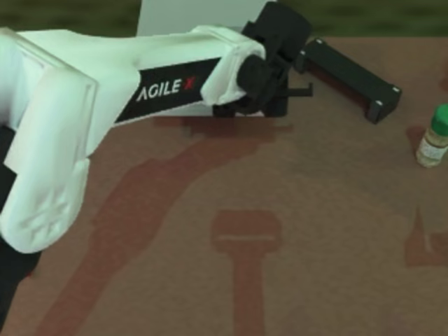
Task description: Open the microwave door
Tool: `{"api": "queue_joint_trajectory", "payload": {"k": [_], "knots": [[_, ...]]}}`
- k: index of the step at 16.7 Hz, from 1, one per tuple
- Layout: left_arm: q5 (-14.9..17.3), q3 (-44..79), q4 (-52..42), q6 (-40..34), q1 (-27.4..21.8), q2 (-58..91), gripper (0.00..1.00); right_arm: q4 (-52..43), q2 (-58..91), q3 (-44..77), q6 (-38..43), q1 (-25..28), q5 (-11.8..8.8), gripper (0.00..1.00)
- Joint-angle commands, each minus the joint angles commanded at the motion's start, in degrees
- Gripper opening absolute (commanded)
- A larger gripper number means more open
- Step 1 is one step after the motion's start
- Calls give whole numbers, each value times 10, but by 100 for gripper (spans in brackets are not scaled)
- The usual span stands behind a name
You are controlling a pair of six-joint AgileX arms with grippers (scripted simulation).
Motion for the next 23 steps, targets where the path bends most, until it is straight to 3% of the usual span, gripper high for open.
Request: {"api": "queue_joint_trajectory", "payload": {"k": [2, 8, 23], "knots": [[7, -29, -5, -1, -22, -14, 0, 0, 0, 0, 0, 0, 0, 100], [-12, -84, 26, -18, -20, -49, 0, 0, 0, 0, 0, 0, 0, 100], [-12, -86, 28, -18, -20, -51, 0, 0, 0, 0, 0, 0, 0, 100]]}}
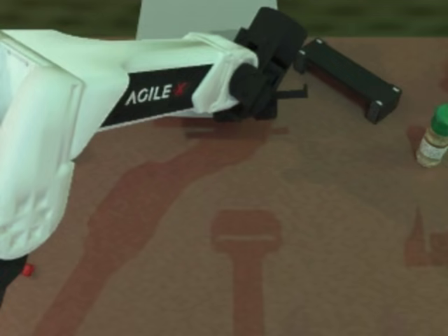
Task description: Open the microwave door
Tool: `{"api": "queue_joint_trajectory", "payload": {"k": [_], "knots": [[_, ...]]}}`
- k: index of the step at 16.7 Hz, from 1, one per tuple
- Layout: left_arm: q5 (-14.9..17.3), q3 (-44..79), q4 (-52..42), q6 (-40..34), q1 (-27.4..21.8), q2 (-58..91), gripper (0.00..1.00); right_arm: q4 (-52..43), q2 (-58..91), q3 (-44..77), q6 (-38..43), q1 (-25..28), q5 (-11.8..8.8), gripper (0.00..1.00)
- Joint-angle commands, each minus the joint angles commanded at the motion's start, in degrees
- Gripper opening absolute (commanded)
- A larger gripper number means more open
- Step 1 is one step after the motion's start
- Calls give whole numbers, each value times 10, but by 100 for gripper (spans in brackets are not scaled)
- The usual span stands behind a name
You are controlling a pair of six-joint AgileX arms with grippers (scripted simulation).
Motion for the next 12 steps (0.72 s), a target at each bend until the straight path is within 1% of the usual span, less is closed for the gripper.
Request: {"api": "queue_joint_trajectory", "payload": {"k": [10, 12], "knots": [[0, 0, 0, 0, 0, 0, 0, 0, 0, 0, 0, 0, 0, 100], [5, -1, 2, -2, -3, 3, 0, 0, 0, 0, 0, 0, 0, 100]]}}
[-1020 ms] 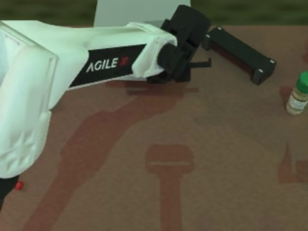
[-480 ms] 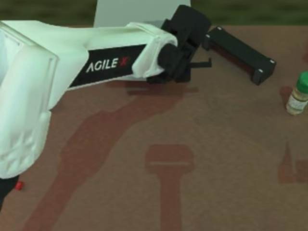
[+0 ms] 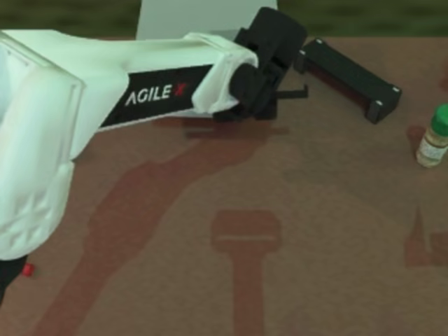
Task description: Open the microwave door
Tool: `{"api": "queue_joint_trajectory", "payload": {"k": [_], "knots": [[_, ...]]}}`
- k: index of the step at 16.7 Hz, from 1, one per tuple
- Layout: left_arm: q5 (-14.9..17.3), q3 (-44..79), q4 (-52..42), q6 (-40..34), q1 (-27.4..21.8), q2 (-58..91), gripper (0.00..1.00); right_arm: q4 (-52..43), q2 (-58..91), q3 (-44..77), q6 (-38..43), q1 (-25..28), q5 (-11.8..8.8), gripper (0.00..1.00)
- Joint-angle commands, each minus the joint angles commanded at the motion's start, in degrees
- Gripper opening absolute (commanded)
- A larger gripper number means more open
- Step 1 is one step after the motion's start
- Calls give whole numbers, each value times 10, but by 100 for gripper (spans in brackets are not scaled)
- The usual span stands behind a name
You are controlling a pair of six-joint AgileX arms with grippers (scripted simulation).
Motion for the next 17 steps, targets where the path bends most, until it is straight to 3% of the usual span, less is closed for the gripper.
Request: {"api": "queue_joint_trajectory", "payload": {"k": [17], "knots": [[10, -36, 23, 26, 5, -24, 0, 0, 0, 0, 0, 0, 0, 100]]}}
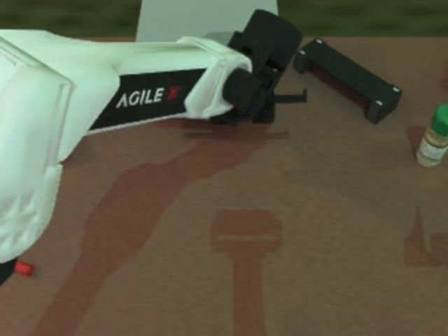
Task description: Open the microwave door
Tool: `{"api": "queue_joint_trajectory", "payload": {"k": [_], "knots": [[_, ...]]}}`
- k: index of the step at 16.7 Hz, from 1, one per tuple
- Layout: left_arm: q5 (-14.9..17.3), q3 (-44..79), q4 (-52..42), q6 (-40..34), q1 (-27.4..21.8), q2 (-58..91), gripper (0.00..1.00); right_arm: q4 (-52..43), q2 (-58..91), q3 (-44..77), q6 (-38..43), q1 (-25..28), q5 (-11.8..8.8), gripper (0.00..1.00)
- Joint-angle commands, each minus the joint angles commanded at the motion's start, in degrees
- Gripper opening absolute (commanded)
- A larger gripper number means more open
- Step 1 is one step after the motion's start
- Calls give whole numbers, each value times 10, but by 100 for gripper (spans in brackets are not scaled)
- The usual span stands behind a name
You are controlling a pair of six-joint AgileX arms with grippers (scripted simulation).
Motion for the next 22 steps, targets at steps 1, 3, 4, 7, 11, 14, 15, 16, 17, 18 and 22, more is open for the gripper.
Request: {"api": "queue_joint_trajectory", "payload": {"k": [1, 3, 4, 7, 11, 14, 15, 16, 17, 18, 22], "knots": [[0, 0, 0, 0, 0, 0, 0, 0, 0, 0, 0, 0, 0, 100], [0, 0, 0, 0, 0, 0, 0, 0, 0, 0, 0, 0, 0, 100], [0, 0, 0, 0, 0, 0, 0, 0, 0, 0, 0, 0, 0, 100], [0, 0, 0, 0, 0, 0, 0, 0, 0, 0, 0, 0, 0, 100], [0, 0, 0, 0, 0, 0, 0, 0, 0, 0, 0, 0, 0, 100], [0, 0, 0, 0, 0, 0, 0, 0, 0, 0, 0, 0, 0, 100], [4, 1, 1, -2, -5, 3, 0, 0, 0, 0, 0, 0, 0, 100], [4, -1, 1, -1, -4, 2, 0, 0, 0, 0, 0, 0, 0, 100], [5, -6, 4, 2, -3, 0, 0, 0, 0, 0, 0, 0, 0, 100], [7, -11, 7, 7, -2, -4, 0, 0, 0, 0, 0, 0, 0, 100], [15, -33, 22, 23, 2, -20, 0, 0, 0, 0, 0, 0, 0, 100]]}}
